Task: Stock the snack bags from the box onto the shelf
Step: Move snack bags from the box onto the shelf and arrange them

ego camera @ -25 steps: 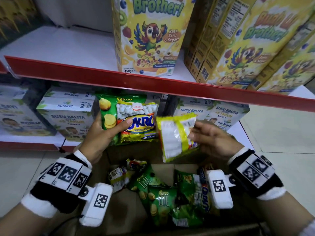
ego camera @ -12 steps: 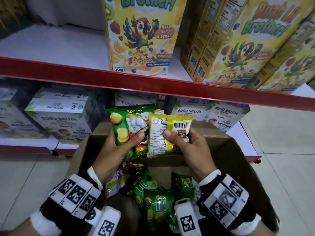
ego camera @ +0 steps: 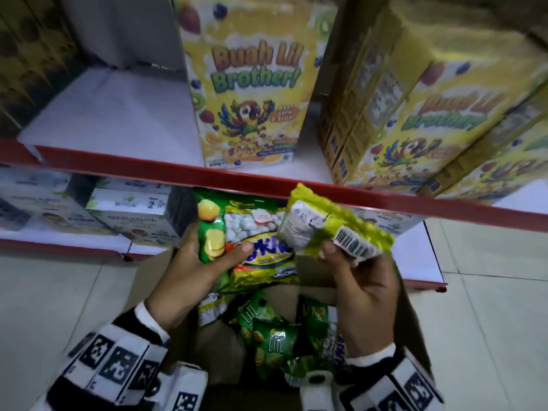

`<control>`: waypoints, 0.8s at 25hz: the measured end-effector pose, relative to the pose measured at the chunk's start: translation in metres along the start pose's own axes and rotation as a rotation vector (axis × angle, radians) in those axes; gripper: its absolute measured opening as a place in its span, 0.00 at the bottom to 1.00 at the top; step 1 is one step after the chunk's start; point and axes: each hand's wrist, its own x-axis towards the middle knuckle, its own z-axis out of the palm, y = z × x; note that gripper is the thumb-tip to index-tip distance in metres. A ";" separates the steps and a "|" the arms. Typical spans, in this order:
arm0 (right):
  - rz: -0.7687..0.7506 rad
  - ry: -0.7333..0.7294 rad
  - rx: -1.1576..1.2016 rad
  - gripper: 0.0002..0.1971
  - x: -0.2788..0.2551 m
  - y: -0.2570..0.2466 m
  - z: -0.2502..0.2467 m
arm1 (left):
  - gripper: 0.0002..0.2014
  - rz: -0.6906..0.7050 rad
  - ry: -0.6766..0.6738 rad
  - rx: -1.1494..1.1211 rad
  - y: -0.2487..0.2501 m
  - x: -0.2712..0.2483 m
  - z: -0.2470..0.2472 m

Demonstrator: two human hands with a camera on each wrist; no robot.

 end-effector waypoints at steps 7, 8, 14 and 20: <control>-0.343 -0.469 -0.518 0.27 0.061 -0.184 -0.021 | 0.20 -0.109 0.007 -0.138 0.171 -0.029 0.054; -0.311 -0.530 -0.509 0.24 0.065 -0.214 -0.025 | 0.22 -0.110 0.002 -0.157 0.199 -0.035 0.064; -0.044 -0.335 -0.341 0.06 0.089 -0.366 -0.027 | 0.27 -0.034 -0.044 -0.112 0.348 -0.071 0.113; 0.052 -0.294 -0.308 0.32 0.134 -0.504 -0.033 | 0.29 0.102 -0.055 -0.063 0.481 -0.088 0.163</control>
